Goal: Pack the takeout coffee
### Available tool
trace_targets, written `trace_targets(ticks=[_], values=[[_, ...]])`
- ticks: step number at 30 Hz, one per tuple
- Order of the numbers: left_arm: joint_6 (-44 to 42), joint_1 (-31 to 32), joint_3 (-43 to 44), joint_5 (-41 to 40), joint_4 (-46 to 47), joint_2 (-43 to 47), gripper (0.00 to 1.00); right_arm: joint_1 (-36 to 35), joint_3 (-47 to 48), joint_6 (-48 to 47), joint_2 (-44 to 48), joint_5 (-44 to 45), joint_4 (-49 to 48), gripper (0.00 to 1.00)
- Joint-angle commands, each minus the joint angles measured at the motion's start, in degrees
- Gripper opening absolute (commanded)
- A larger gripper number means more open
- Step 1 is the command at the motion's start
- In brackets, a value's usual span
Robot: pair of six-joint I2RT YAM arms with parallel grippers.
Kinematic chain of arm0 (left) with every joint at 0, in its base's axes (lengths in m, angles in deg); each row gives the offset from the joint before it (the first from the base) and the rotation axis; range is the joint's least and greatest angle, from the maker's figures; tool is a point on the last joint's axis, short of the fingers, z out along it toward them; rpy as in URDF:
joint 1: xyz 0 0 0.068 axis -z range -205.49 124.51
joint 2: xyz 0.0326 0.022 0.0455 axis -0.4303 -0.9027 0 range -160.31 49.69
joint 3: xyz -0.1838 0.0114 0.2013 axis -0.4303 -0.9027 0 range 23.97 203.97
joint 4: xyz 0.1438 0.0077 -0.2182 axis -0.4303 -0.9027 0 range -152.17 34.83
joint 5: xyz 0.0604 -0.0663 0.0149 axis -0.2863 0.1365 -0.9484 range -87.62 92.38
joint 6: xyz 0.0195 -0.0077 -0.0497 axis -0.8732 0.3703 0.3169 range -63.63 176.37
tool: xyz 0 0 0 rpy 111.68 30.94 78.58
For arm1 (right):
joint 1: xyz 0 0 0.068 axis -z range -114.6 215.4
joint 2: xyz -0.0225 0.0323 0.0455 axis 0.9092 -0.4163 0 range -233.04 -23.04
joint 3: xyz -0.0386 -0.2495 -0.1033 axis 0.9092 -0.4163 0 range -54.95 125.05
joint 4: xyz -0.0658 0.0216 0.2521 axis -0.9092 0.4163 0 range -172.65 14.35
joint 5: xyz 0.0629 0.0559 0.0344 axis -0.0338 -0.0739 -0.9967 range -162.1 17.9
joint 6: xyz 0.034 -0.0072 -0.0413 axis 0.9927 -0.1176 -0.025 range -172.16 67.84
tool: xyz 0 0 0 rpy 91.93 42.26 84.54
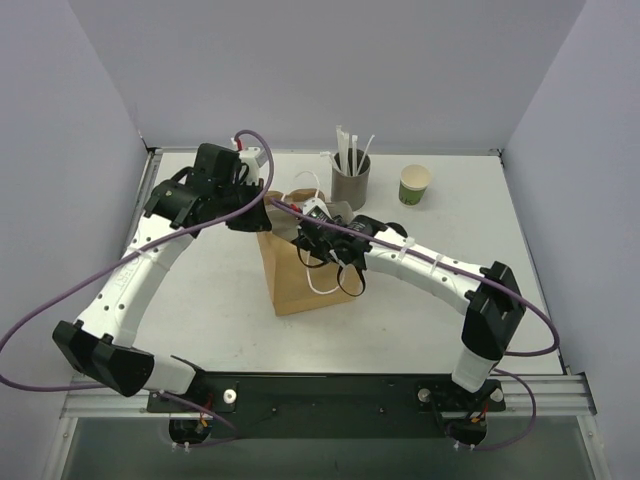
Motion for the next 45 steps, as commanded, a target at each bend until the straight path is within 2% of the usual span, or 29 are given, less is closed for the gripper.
trace_targets(ticks=[1, 7, 12, 18, 23, 26, 31, 34, 37, 40, 41, 44, 45], values=[[-3.8, -2.1, 5.4, 0.6, 3.5, -1.7, 0.00, -0.4, 3.1, 3.4, -0.8, -6.9, 9.4, 0.47], [-5.0, -2.3, 3.8, 4.6, 3.5, 0.1, 0.00, -0.2, 2.4, 5.4, -3.0, -6.6, 10.3, 0.47], [-4.2, -2.1, -3.6, 9.9, 4.1, 4.6, 0.00, -0.1, 1.5, 6.4, -4.3, -7.5, 10.3, 0.47], [-1.8, -1.5, -8.4, 10.2, 5.0, 8.8, 0.01, -0.1, 0.3, 7.4, -5.1, -6.5, 9.5, 0.47], [0.2, -1.5, -5.5, 7.4, 5.8, 10.7, 0.27, -0.3, -1.4, 9.2, -5.6, -5.3, 8.9, 0.46], [2.5, -1.5, -3.7, 6.2, 7.1, 12.1, 0.36, -0.7, -3.0, 10.5, -4.1, -1.4, 7.4, 0.46], [4.5, -1.5, -2.8, 1.9, 5.5, 13.1, 0.41, -2.0, -5.0, 12.5, -0.7, 8.5, 5.4, 0.46], [4.8, -1.5, -4.0, 2.1, 4.0, 13.7, 0.42, -3.5, -6.1, 13.7, 1.2, 14.3, 3.7, 0.46], [8.5, -1.5, -6.5, 2.5, 4.3, 16.5, 0.42, -4.5, -8.0, 15.7, 3.0, 19.6, 1.9, 0.46], [15.2, -1.5, -10.6, 1.4, 3.5, 19.7, 0.44, -5.2, -11.9, 17.0, 6.6, 22.1, -2.1, 0.46], [19.9, -1.5, -12.5, 1.9, 3.8, 20.7, 0.44, -5.3, -13.1, 17.2, 7.8, 23.5, -4.9, 0.46], [29.4, -1.4, -19.9, 4.4, 8.7, 25.1, 0.46, -5.8, -17.4, 16.1, 11.4, 24.7, -10.8, 0.46], [31.0, -1.4, -23.3, 4.4, 11.9, 26.1, 0.50, -6.1, -19.7, 15.3, 12.2, 24.7, -12.7, 0.46]])
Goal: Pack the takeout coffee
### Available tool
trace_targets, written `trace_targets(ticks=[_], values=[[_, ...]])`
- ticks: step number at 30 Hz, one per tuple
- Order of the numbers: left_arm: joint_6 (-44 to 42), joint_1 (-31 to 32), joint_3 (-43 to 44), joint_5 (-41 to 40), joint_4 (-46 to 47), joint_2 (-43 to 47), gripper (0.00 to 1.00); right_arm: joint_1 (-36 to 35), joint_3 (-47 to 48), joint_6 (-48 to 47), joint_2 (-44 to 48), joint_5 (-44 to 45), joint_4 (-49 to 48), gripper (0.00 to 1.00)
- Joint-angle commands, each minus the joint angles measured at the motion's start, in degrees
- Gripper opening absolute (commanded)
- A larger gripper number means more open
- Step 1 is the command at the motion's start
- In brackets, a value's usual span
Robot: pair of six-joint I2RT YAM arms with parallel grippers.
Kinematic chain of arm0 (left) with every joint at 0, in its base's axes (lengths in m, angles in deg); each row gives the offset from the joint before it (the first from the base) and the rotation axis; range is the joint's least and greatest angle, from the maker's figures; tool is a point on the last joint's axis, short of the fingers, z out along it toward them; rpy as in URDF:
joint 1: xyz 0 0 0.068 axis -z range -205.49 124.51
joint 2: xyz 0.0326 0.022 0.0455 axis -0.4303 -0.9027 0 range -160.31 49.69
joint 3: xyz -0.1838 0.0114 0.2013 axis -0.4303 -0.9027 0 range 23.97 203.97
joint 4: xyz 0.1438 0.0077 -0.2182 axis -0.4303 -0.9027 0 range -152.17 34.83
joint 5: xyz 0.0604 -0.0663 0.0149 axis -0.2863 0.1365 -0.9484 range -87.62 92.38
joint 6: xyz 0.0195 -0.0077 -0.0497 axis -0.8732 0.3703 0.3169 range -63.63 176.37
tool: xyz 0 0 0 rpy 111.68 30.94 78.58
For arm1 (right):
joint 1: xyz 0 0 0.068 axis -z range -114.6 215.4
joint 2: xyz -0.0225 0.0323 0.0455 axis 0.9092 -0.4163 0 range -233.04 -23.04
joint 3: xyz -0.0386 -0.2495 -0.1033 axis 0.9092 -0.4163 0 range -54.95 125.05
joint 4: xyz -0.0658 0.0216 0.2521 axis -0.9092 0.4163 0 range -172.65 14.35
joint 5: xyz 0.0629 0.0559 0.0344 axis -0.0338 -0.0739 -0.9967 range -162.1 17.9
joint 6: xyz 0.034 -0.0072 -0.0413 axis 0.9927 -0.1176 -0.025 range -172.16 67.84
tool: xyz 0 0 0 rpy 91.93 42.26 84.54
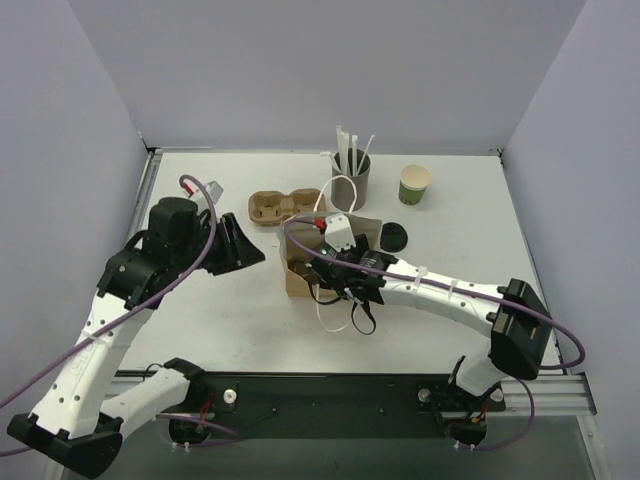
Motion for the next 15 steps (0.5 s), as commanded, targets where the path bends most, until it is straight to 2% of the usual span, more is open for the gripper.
trace_targets(ticks=[1, 3, 6, 7, 10, 15], values=[[14.7, 0.2, -8.1, 1.9, 8.3, 5.2, 0.53, -1.4, -6.5, -2.6, 5.9, 6.4, -8.3, 0.46], [12.9, 0.2, -7.6, 1.1, 7.9, 4.1, 0.54, -2.2, -9.8, -5.0, 7.7, 6.6, -13.9, 0.46], [5.6, -0.2, -3.6, -0.6, 7.6, 1.9, 0.54, -2.8, -12.9, -9.1, 9.4, 5.2, -19.8, 0.47], [0.1, -0.3, -0.6, -0.1, 7.9, 0.9, 0.54, -3.0, -15.2, -9.9, 10.0, 4.7, -21.3, 0.47], [-11.5, -0.7, 4.9, 3.9, 5.9, -4.7, 0.52, -3.2, -19.7, -12.5, 11.7, 3.2, -26.6, 0.47], [-23.3, -0.8, 10.9, 13.1, 4.5, -8.9, 0.52, -3.3, -24.4, -15.3, 13.0, 2.3, -32.8, 0.47]])
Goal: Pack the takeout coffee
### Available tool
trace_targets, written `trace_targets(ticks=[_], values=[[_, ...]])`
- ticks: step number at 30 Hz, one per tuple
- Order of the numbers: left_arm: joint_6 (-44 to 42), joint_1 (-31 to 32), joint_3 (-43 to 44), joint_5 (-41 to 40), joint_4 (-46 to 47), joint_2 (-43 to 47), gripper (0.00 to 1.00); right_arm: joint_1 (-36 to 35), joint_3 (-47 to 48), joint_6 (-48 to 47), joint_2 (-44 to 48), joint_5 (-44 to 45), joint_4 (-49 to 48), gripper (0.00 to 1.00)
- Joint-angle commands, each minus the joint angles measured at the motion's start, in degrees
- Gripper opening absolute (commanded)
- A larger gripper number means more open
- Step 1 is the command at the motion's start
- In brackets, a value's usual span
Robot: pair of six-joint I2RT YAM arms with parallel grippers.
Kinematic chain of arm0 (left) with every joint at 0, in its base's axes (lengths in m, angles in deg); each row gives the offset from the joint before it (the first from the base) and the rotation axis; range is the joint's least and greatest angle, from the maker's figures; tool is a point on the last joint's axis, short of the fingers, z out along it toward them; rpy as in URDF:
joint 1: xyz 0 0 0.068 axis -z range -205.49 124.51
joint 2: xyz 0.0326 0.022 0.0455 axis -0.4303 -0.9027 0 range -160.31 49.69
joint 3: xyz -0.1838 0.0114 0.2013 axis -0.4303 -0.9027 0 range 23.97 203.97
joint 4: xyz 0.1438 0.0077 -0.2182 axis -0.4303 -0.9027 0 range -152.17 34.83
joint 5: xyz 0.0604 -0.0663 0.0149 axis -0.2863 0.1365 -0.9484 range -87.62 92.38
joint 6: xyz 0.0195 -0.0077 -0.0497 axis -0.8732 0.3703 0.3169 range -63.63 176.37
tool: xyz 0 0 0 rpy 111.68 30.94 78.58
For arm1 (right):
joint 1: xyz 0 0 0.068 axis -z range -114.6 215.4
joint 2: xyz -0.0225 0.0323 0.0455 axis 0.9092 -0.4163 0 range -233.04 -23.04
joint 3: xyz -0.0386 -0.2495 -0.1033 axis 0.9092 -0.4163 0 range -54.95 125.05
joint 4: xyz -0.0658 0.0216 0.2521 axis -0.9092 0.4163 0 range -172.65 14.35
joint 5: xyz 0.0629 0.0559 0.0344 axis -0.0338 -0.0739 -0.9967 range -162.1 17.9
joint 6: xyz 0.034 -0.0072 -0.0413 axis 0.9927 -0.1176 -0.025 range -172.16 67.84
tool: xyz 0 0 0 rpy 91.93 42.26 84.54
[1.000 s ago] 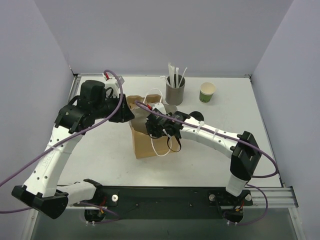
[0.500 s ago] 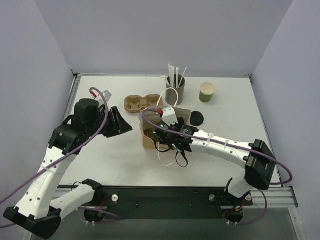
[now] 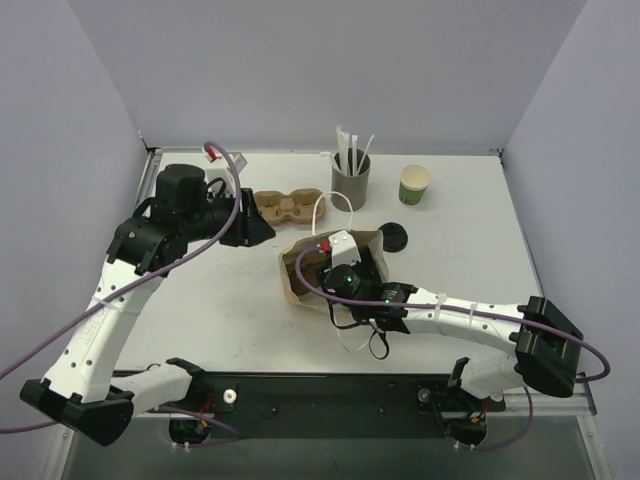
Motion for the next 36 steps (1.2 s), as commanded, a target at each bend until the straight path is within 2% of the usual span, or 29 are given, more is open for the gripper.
trace_targets(ticks=[1, 4, 8, 14, 23, 30, 34, 36], values=[[-17.3, -0.4, 6.3, 10.4, -0.5, -3.2, 0.52, -0.3, -3.8, -3.2, 1.3, -1.6, -7.4, 0.47], [-22.6, -0.1, 9.9, 14.7, -4.0, -7.1, 0.52, -0.5, -4.9, -4.1, 1.2, -2.2, -9.3, 0.46], [-24.7, 2.2, 12.6, 19.1, -5.1, -9.8, 0.52, -0.6, -6.0, -4.5, 1.7, -1.3, -10.0, 0.46], [-28.4, 9.6, 17.3, 11.7, -10.3, -13.7, 0.56, -0.5, -6.1, -4.6, 2.2, -1.8, -10.4, 0.46], [-29.5, 13.5, 18.9, 0.6, -13.6, -16.4, 0.57, -0.6, -6.1, -4.6, 2.0, -2.3, -10.5, 0.46], [-29.8, 15.4, 18.9, -2.6, -13.7, -17.8, 0.57, -0.6, -6.0, -4.4, 1.4, -2.2, -10.2, 0.46], [-29.3, 17.3, 18.2, -5.2, -14.2, -18.2, 0.51, -0.6, -6.1, -4.2, 1.1, -2.0, -10.1, 0.46], [-29.1, 18.1, 17.5, -5.9, -13.8, -17.7, 0.41, -0.6, -6.4, -3.9, 1.0, -1.8, -10.1, 0.46]])
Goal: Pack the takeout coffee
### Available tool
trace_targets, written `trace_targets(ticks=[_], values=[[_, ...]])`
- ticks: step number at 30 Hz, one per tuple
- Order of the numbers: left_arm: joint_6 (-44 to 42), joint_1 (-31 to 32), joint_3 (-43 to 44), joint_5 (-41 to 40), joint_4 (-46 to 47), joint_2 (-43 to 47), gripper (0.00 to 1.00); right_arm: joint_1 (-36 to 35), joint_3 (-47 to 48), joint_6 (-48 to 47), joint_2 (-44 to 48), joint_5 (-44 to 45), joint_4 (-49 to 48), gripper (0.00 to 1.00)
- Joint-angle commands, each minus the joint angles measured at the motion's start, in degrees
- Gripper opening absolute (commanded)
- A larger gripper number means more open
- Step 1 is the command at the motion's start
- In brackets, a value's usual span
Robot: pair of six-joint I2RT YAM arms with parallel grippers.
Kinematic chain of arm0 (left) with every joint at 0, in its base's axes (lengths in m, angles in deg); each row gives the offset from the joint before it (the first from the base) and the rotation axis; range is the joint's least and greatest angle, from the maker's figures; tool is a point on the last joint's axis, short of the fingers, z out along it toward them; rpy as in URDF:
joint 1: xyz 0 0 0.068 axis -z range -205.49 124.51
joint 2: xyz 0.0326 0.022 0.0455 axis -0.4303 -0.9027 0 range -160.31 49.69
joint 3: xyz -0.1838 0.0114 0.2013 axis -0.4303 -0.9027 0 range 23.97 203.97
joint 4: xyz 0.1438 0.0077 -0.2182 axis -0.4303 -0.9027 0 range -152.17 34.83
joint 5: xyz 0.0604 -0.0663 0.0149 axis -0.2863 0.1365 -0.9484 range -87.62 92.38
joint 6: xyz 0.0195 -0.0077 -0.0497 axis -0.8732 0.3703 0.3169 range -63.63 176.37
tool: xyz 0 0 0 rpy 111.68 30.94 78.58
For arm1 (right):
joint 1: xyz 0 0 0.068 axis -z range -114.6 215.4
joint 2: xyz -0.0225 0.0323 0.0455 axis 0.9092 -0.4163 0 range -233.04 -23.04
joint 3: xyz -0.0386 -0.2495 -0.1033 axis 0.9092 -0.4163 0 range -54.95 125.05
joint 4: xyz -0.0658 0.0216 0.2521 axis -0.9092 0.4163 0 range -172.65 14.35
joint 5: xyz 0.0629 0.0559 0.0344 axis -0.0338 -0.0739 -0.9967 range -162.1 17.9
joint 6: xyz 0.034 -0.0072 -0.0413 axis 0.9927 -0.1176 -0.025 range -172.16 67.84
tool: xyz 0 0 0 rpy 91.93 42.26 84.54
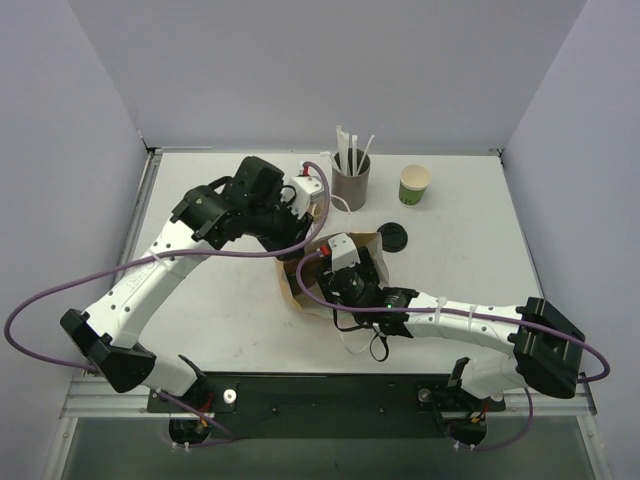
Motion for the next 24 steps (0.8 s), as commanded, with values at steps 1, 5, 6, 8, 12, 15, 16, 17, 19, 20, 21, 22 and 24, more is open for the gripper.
trace_targets(ticks=[1, 5, 6, 8, 12, 15, 16, 17, 19, 20, 21, 22, 24], values=[[0.1, 2.2, 0.5, -3.2, 0.0, 0.7, 0.38, -0.3, -1.2, 1.4, -0.1, -0.9, 0.6, 0.46], [1.3, 5.4, -1.6, -6.8, 1.0, 2.0, 0.17, -0.1, -1.7, 1.8, -0.3, -0.7, 0.2, 0.46], [1.5, 5.8, -2.2, -7.2, 1.4, 2.9, 0.13, -0.1, -1.9, 2.0, -0.4, -0.7, 0.1, 0.46], [2.7, 6.9, -4.0, -8.4, 3.0, 4.6, 0.06, -0.1, -2.3, 2.1, -0.6, -0.6, -0.6, 0.47], [3.4, 8.2, -8.2, -10.0, 6.3, 7.9, 0.00, 0.0, -3.3, 2.7, -1.0, -0.3, -2.4, 0.47], [4.9, 8.7, -11.6, -10.8, 8.6, 10.6, 0.00, 0.2, -4.0, 3.1, -1.3, -0.3, -3.1, 0.47], [5.0, 8.8, -12.2, -10.6, 9.2, 11.1, 0.00, 0.2, -4.1, 3.3, -1.4, -0.2, -3.3, 0.47], [5.0, 8.8, -12.9, -10.3, 9.4, 12.2, 0.00, 0.3, -4.2, 3.5, -1.4, -0.2, -3.4, 0.47], [5.0, 9.0, -14.7, -9.6, 9.5, 12.9, 0.00, 0.3, -4.2, 3.8, -1.7, -0.3, -3.8, 0.47], [5.0, 9.0, -15.4, -9.5, 9.4, 13.5, 0.00, 0.3, -4.2, 3.9, -2.0, -0.3, -3.7, 0.47], [5.0, 8.9, -16.4, -9.3, 9.5, 13.7, 0.00, 0.3, -4.1, 3.9, -2.1, -0.4, -3.8, 0.47], [5.0, 9.0, -16.7, -9.2, 9.5, 13.9, 0.00, 0.3, -4.1, 4.0, -2.2, -0.4, -4.0, 0.47], [4.9, 9.0, -17.4, -8.4, 9.5, 14.5, 0.00, 0.4, -4.0, 4.3, -2.7, -0.9, -4.3, 0.47]])
